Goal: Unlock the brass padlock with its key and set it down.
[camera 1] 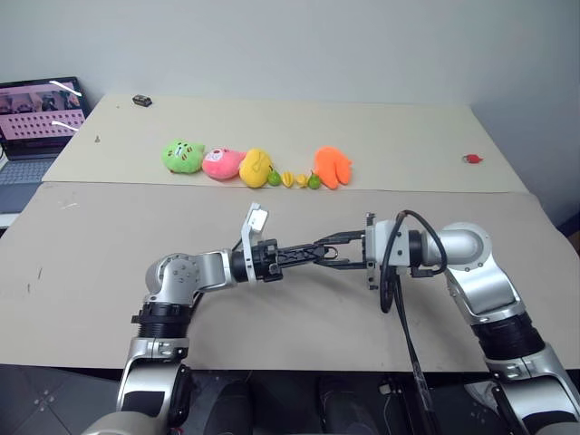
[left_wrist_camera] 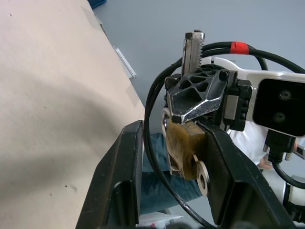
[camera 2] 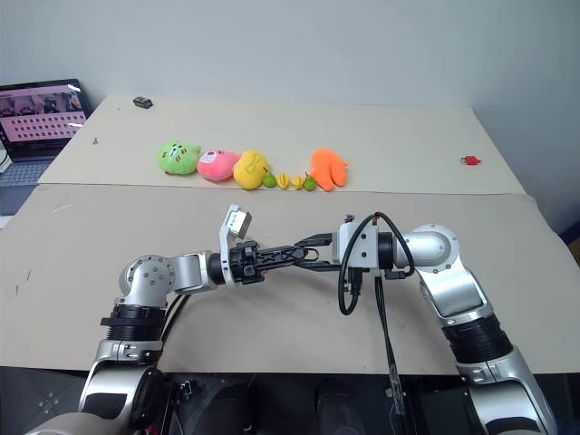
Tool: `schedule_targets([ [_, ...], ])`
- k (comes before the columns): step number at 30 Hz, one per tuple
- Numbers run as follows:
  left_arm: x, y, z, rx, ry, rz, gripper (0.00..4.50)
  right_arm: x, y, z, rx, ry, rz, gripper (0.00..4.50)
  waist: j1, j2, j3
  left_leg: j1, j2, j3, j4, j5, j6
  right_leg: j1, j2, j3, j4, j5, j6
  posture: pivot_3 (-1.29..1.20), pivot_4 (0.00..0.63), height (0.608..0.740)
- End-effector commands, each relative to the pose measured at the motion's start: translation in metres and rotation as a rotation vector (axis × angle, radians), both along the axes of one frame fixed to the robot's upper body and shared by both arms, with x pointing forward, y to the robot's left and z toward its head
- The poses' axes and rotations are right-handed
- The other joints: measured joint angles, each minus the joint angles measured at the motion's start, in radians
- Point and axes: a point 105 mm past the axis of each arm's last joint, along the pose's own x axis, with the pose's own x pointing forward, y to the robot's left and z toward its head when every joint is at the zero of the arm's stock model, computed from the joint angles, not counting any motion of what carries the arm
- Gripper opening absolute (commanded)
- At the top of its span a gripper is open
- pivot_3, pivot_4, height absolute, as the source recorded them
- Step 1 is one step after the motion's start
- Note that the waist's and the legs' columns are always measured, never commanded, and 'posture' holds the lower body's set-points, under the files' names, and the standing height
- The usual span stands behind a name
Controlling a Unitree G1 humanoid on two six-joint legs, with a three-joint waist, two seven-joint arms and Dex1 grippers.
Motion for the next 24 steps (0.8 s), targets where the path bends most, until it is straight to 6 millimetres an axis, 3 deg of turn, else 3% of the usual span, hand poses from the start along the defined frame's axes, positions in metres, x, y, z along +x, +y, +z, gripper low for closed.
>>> schedule_targets([
  [1,0.0028,0.0003,0.0111,-0.022,-0.045,0.003,1.79,-0.0026,0.002,0.0125,0.024,-0.054,0.017,0.91,0.0,0.0,0.0,0.0,0.0,0.0,0.0,0.0,0.0,0.0,0.0,0.0,0.0,0.0,0.0,0.0,0.15,0.717],
  [4,0.002,0.0006,0.0104,-0.016,-0.051,0.004,1.09,-0.0017,0.0013,0.0123,0.023,-0.055,0.013,0.91,0.0,0.0,0.0,0.0,0.0,0.0,0.0,0.0,0.0,0.0,0.0,0.0,0.0,0.0,0.0,0.0,0.15,0.717],
  [7,0.0015,0.001,0.0105,-0.016,-0.051,0.004,0.08,-0.0015,0.0014,0.0118,0.023,-0.055,0.013,0.91,0.0,0.0,0.0,0.0,0.0,0.0,0.0,0.0,0.0,0.0,0.0,0.0,0.0,0.0,0.0,0.0,0.15,0.717],
  [24,-0.0052,0.0041,0.0061,0.016,-0.037,-0.021,0.03,-0.001,0.0021,0.0105,0.019,-0.055,0.018,0.91,0.0,0.0,0.0,0.0,0.0,0.0,0.0,0.0,0.0,0.0,0.0,0.0,0.0,0.0,0.0,0.0,0.15,0.717],
])
